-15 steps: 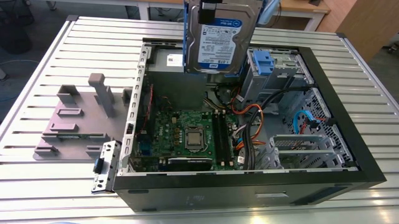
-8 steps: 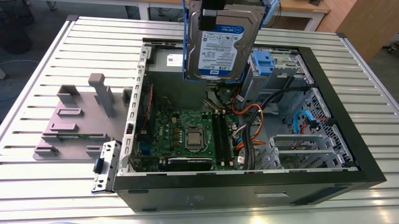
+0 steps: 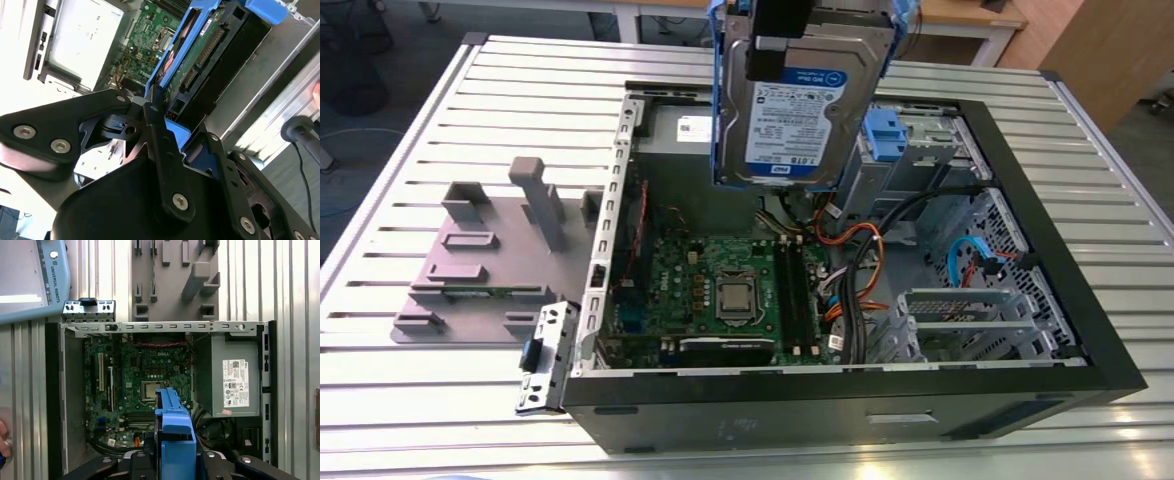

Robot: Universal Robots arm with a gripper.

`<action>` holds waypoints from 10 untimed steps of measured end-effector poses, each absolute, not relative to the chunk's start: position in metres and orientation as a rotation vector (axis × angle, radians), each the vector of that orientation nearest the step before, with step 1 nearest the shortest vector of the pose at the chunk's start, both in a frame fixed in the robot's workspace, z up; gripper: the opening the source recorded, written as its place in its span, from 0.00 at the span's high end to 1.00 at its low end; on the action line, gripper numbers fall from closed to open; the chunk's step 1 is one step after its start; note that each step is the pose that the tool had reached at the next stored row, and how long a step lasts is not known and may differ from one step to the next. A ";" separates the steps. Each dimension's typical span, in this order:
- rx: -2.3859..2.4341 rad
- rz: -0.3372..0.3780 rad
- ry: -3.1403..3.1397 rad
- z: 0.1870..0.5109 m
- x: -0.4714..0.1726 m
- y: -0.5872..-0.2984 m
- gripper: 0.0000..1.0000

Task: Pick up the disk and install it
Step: 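Pick up the disk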

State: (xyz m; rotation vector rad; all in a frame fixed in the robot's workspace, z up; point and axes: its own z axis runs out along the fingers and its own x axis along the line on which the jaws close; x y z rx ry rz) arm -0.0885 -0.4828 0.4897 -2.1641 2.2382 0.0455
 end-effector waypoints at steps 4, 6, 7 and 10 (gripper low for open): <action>-2.164 0.046 2.238 0.490 -0.089 -0.492 0.64; -2.164 0.046 2.238 0.490 -0.089 -0.496 0.64; -2.164 0.046 2.238 0.490 -0.089 -0.499 0.64; -2.164 0.046 2.238 0.490 -0.089 -0.506 0.64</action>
